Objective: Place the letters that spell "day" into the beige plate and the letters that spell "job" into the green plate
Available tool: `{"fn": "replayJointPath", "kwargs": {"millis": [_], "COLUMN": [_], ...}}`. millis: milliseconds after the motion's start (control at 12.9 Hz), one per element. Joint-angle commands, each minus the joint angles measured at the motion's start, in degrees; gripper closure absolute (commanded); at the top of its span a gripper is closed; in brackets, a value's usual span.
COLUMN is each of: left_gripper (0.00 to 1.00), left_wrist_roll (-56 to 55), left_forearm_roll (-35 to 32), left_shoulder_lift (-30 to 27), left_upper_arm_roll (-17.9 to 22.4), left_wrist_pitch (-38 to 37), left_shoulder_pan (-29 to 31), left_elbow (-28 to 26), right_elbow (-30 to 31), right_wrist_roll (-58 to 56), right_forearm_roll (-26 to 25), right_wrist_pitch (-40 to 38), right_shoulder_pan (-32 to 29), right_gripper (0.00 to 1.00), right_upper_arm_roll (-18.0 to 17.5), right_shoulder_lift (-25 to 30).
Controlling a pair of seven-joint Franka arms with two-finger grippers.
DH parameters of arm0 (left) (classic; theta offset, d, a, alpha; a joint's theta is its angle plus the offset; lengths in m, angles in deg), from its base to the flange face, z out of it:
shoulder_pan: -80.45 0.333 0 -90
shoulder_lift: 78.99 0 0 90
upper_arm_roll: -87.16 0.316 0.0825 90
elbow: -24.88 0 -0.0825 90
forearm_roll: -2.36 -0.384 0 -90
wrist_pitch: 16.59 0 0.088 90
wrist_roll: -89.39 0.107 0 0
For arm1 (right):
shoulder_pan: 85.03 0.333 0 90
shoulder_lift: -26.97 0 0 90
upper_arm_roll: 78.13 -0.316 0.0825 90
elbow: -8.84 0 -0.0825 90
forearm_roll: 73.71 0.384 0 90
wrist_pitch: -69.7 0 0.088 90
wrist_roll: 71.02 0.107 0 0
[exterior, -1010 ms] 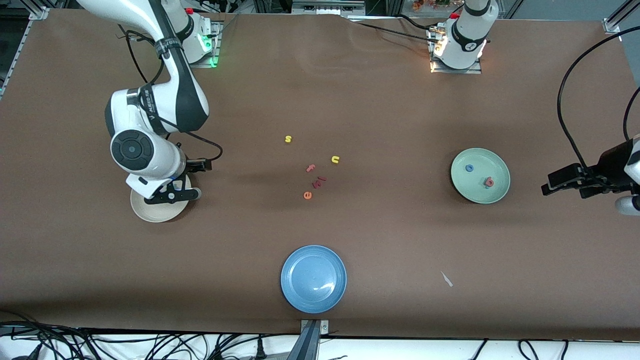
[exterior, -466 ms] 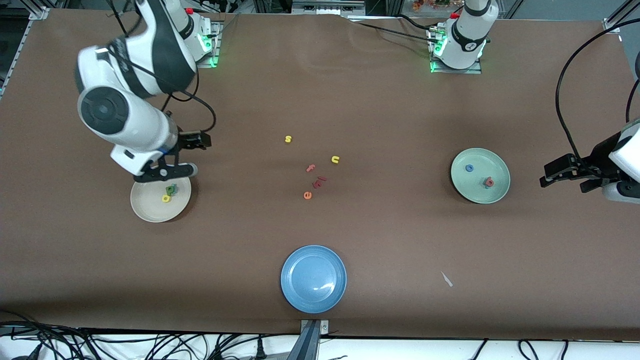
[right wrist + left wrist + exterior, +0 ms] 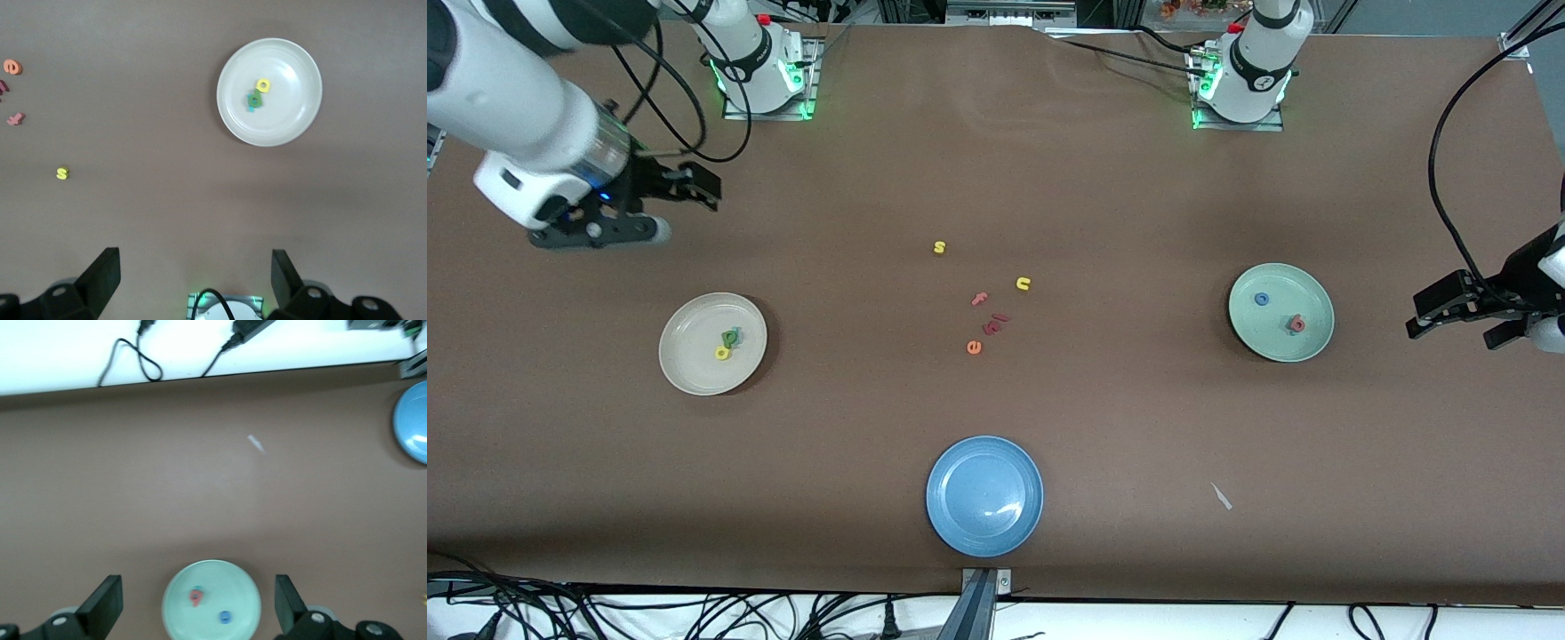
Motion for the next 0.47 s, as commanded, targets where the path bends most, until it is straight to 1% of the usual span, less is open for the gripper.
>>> {"fn": "replayJointPath", "kwargs": {"millis": [0,78,233,389], "left_gripper": [0.00,0.00,0.00,0.00], "left_wrist_roll": [0.1,-0.1,-2.9,-4.4], "left_forearm_roll": [-7.4,-7.2,-4.6,-3.8], "left_shoulder_lift": [-1.2,-1.3,-0.4,0.4], "left_upper_arm_roll": [-1.7,-1.8,-2.1,-2.1], "left_wrist_pitch": [-2.7,-3.2,-3.4,-3.4], "left_shoulder_pan": [-1.2,-1.2,-1.0,-0.6], "left_elbow": [2.8,3.2,1.8,1.8], "right_elbow": [1.1,1.1,1.1,1.1], "right_wrist_roll": [-2.2,-2.3,-2.6,-4.2], "right_forearm_roll": [-0.4,0.2,0.3,0.2], "right_wrist_pitch": [-1.0,-1.0,-0.8,0.2], "right_shoulder_pan": [-1.5,-2.4,-4.1,-5.4], "right_gripper": [0.00,0.00,0.00,0.00], "right_upper_arm_roll": [1.2,2.5,2.8,2.8], "right_shoulder_lift": [2.3,2.8,3.1,2.9]}}
